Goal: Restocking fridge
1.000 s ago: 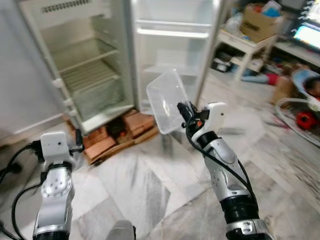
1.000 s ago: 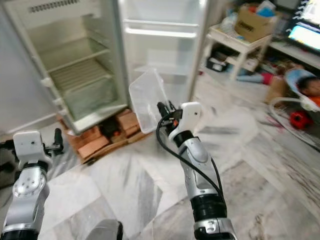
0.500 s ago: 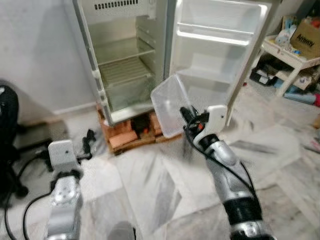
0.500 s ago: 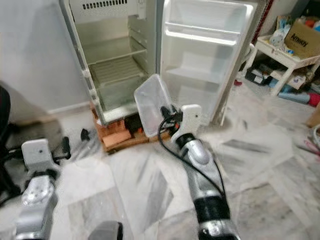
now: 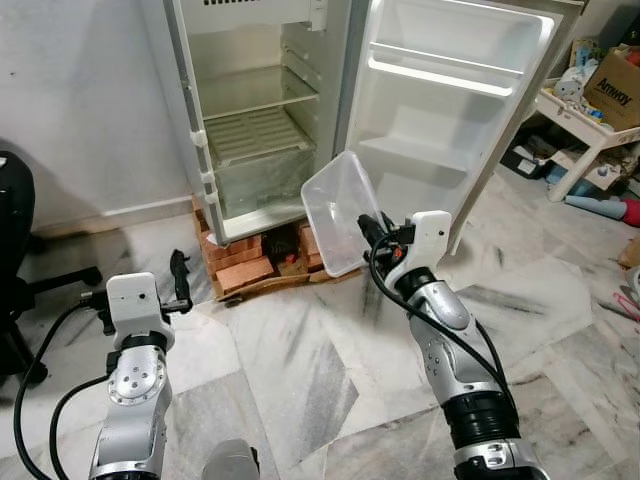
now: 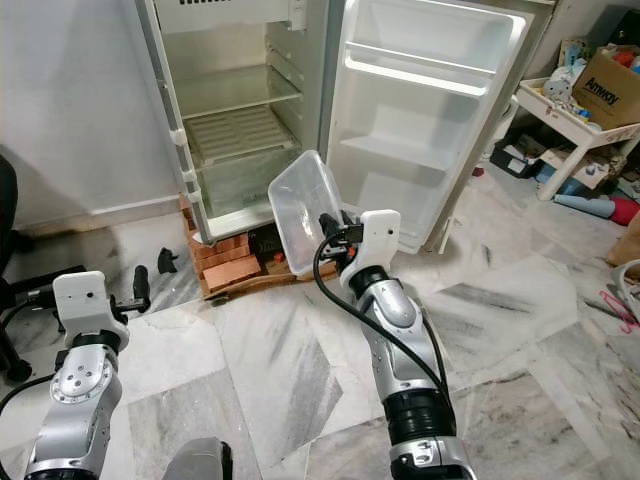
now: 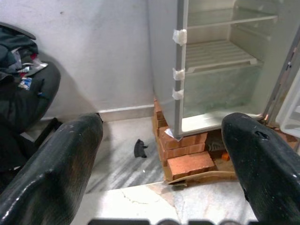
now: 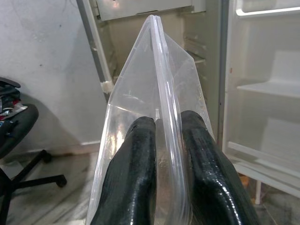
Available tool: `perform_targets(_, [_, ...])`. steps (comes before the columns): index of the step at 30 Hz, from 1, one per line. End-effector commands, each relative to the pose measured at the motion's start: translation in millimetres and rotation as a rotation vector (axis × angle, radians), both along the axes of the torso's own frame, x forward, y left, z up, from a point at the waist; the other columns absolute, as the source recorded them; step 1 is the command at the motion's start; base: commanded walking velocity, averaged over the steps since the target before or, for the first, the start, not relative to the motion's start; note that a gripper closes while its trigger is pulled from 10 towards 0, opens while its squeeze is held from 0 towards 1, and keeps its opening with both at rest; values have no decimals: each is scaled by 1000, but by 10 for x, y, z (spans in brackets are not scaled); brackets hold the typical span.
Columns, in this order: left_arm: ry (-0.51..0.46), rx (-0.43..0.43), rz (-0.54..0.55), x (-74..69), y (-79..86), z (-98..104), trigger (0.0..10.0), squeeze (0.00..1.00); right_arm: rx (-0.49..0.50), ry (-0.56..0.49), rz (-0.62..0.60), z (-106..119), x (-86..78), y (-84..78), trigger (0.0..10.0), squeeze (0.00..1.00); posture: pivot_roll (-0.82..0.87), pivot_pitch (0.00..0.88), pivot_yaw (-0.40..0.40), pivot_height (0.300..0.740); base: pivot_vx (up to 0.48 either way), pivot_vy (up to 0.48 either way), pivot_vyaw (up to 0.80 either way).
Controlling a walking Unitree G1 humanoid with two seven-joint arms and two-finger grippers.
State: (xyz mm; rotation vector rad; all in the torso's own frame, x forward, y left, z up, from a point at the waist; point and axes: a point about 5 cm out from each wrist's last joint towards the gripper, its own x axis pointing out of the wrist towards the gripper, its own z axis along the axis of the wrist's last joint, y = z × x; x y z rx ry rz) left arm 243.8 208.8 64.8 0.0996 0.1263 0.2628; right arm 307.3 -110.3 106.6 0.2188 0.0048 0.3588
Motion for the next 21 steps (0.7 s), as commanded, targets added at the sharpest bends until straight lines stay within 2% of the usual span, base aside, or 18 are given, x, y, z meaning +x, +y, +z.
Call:
perform_targets(1, [-6,5,6,12,2,24,10000,0,-9,-7,-11,27,22,-34,10000,0,61,0,-78,740,0,0,0])
perform_targets(21, [-6,5,6,12,2,24,10000,0,-9,-7,-11,27,22,-34,10000,0,61,0,-78,740,0,0,0])
